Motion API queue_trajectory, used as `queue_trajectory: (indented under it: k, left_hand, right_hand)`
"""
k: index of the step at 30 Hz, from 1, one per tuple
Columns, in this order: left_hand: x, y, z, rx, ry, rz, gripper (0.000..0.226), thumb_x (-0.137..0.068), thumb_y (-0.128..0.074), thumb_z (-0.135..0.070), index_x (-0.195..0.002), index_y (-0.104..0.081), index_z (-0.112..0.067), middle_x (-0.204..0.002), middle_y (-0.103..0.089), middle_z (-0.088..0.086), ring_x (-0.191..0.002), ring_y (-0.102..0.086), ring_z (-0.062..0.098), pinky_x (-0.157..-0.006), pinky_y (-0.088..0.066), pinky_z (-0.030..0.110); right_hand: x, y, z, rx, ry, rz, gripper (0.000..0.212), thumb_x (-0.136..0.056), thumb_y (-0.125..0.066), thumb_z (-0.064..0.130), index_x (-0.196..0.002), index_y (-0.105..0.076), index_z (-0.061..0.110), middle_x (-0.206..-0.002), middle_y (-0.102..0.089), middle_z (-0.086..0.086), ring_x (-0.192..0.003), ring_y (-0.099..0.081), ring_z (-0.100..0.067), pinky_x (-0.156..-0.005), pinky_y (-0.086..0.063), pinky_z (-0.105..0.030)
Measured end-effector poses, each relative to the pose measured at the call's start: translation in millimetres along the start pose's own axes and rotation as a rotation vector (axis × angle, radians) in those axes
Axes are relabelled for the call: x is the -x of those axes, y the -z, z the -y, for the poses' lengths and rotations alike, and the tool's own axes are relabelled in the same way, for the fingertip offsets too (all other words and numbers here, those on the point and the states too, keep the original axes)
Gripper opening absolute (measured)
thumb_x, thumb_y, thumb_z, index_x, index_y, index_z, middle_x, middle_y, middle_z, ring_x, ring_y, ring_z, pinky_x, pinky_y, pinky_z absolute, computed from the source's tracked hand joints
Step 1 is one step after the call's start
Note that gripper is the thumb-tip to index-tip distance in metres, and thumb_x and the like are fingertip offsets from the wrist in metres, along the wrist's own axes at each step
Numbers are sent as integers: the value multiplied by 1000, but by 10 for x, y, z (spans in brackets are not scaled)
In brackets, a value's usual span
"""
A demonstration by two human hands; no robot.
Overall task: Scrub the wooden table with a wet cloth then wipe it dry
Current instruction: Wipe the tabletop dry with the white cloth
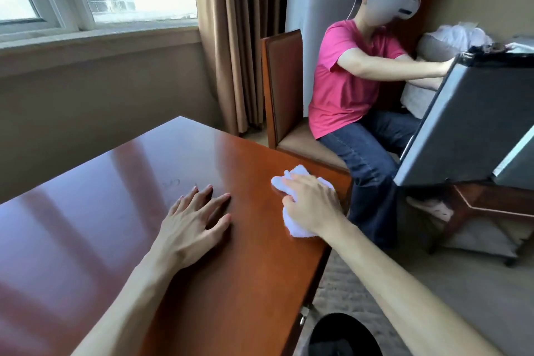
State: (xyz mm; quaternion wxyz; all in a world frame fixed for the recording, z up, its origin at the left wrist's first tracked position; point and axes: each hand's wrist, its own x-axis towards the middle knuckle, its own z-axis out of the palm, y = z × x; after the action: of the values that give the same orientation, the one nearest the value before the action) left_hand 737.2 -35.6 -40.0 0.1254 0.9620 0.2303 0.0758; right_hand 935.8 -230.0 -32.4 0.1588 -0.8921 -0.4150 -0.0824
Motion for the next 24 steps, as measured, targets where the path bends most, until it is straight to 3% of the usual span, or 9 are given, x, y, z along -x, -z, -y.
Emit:
queue_trajectory:
  k: [2,4,6,8,13,15,17,21,24]
  left_hand:
    - [3,21,0,14,-2,7,72,-82,-11,-78,-150,-27,-58,-167,-14,-14,-155,1,11,-126,-1,35]
    - [20,20,-7,6,-6,15,74,-81,-10,-78,-150,-26,-58,-167,-13,-13,-155,2,11,-126,0,35]
    - [14,18,-8,7,-8,20,74,-81,-10,-78,-150,-26,-58,-167,-14,-14,-155,0,12,-126,-2,35]
    - [-5,29,3,17,3,-2,73,-80,-12,-77,-149,-29,-58,-166,-17,-14,-155,-3,13,-126,-5,35]
    - [31,47,-23,11,-2,13,74,-81,-10,-75,-151,-26,-56,-167,-15,-12,-155,-1,14,-126,-3,35]
    - [33,51,-26,7,-11,17,75,-81,-10,-75,-152,-25,-55,-168,-14,-10,-156,0,15,-126,-3,36]
    - [34,36,-28,10,-12,7,74,-82,-12,-74,-152,-27,-54,-168,-15,-10,-156,-1,15,-126,-4,37]
    - [13,9,6,1,-13,-5,71,-84,-13,-74,-151,-26,-56,-167,-16,-11,-155,-3,14,-126,-6,37]
    - [20,-14,15,-5,-32,1,71,-85,-10,-74,-152,-23,-56,-168,-14,-11,-156,0,14,-126,-2,36]
  right_hand:
    - [139,78,-26,-112,110,64,45,-89,-40,28,-128,-61,40,-145,-52,20,-131,-45,-3,-106,-35,-34]
    - [-78,138,-301,-20,106,82,44,-89,-42,26,-125,-60,46,-131,-58,18,-123,-50,-7,-100,-43,-35]
    - [-331,221,-532,8,-145,7,42,-88,-39,25,-118,-64,42,-114,-63,10,-113,-59,-19,-92,-46,-39]
    - [-287,147,-420,-31,-270,-88,45,-85,-36,27,-114,-69,34,-121,-67,7,-113,-62,-24,-93,-44,-41]
    - [145,52,-270,-60,56,27,44,-91,-34,33,-119,-64,46,-130,-59,18,-114,-56,-6,-95,-43,-36]
    - [-191,179,-472,-38,-134,21,38,-94,-38,28,-114,-65,46,-118,-61,9,-105,-60,-18,-91,-44,-39]
    - [-311,161,-442,-29,-330,-76,37,-92,-41,25,-111,-71,35,-119,-67,1,-110,-62,-27,-95,-45,-43]
    - [31,87,-216,-98,-32,-21,38,-92,-40,27,-108,-72,40,-126,-64,17,-116,-57,-11,-97,-42,-33]
    - [-354,183,-512,-126,-175,36,38,-98,-39,31,-118,-71,40,-133,-63,11,-117,-56,-19,-94,-40,-35]
